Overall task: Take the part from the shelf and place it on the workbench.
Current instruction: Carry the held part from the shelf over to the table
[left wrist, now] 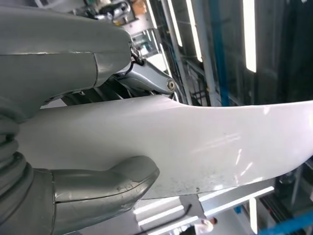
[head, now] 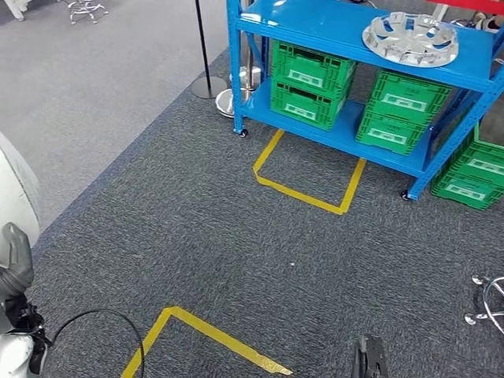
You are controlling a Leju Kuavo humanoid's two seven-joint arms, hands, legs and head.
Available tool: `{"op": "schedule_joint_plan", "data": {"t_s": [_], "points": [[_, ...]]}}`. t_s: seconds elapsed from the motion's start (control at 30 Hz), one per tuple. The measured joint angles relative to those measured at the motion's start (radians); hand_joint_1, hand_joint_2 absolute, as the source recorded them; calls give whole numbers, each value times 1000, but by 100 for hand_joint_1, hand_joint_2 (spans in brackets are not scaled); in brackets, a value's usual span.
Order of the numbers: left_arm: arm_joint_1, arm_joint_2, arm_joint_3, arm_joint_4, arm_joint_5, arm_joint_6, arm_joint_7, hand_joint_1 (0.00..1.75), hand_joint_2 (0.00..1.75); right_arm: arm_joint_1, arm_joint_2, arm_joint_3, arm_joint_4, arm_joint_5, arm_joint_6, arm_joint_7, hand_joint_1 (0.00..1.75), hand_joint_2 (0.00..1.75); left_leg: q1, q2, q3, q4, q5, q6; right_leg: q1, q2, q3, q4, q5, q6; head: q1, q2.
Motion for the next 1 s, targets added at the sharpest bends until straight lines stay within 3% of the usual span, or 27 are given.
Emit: {"op": "schedule_joint_plan", "data": {"t_s": [0.07,0.13,0.2,0.23,0.27,0.33,0.4,0.43,0.5,0.57,0.63,0.7,0.73,0.77,0.83,0.87,0.93,1.0], "points": [[0,0,1,-1,-3,4,0,175,175,-1,0,4,0,-1,2,0,0,0,3,-23,-2,-5,8,14,-3,54,-25,52,-38,8,2,0],[-2,0,1,-1,-7,7,0,175,175,3,-1,6,0,-3,2,0,0,0,3,-47,-7,-6,12,23,-3,113,-86,178,-102,7,5,0],[0,-1,1,-1,-11,10,-1,175,175,8,-2,7,0,-5,2,1,0,0,-2,-75,-10,-6,14,28,1,126,-138,276,-128,1,5,0],[0,-1,1,-1,-12,11,-1,175,175,10,-2,7,0,-6,3,2,0,0,-5,-90,-11,-5,15,29,3,128,-141,274,-114,-4,5,0],[1,-1,1,-1,-13,12,-1,175,175,10,-2,7,0,-6,3,2,0,0,-8,-105,-10,-5,16,30,6,133,-124,234,-82,-11,5,0],[1,-1,1,-1,-15,13,-1,175,175,8,-4,7,0,-7,3,2,0,0,-12,-132,-9,-5,18,29,11,176,-60,97,-12,-32,4,0],[-1,-1,1,-1,-15,13,-1,175,175,6,-8,8,0,-7,3,2,0,0,-9,-156,-15,-3,21,24,13,218,-15,8,14,-44,3,0],[0,-1,2,-1,-15,13,-1,175,175,6,-10,8,0,-8,3,2,0,0,-5,-168,-19,-3,24,18,14,222,-9,-3,12,-46,3,0],[3,-1,3,-2,-19,15,-1,175,175,5,-10,10,0,-8,3,2,0,0,-1,-184,-26,-4,30,6,13,198,1,-17,20,-44,3,0],[4,2,6,-3,-26,20,-2,175,175,4,-10,12,0,-10,4,3,0,0,-4,-142,-45,32,5,-4,8,167,11,-35,29,-46,-1,0],[1,5,7,-4,-40,27,-3,175,175,7,-10,14,0,-13,3,4,0,0,0,-81,-95,140,-54,-16,7,136,18,-41,28,-48,-5,0],[0,7,7,-4,-60,34,0,175,175,10,-10,15,0,-16,3,6,0,0,12,-58,-146,247,-91,-30,7,103,21,-40,23,-47,-6,0],[1,9,8,-4,-69,38,3,175,175,10,-10,16,0,-18,3,7,0,0,18,-52,-150,256,-83,-36,6,87,23,-39,19,-45,-6,0],[0,11,8,-4,-76,40,5,175,175,8,-10,17,0,-19,3,9,0,0,23,-46,-134,225,-58,-42,4,72,25,-37,15,-41,-6,0],[-2,14,8,-4,-86,43,10,175,175,4,-10,20,0,-22,2,11,0,0,27,-7,-68,100,2,-52,2,47,32,-31,3,-29,-6,0],[-3,16,8,-5,-92,46,12,175,175,2,-10,22,-1,-23,2,13,0,0,25,11,-42,49,18,-48,3,36,34,-26,-4,-21,-8,0],[-1,17,8,-6,-103,52,18,175,175,0,-11,25,-2,-24,2,15,0,0,17,24,-28,14,15,-29,8,18,38,-22,-13,-8,-8,0],[5,18,11,-7,-113,58,22,175,175,0,-11,28,-3,-27,3,15,0,0,16,0,-32,14,16,-8,5,4,41,-22,-20,4,-8,0]]}}
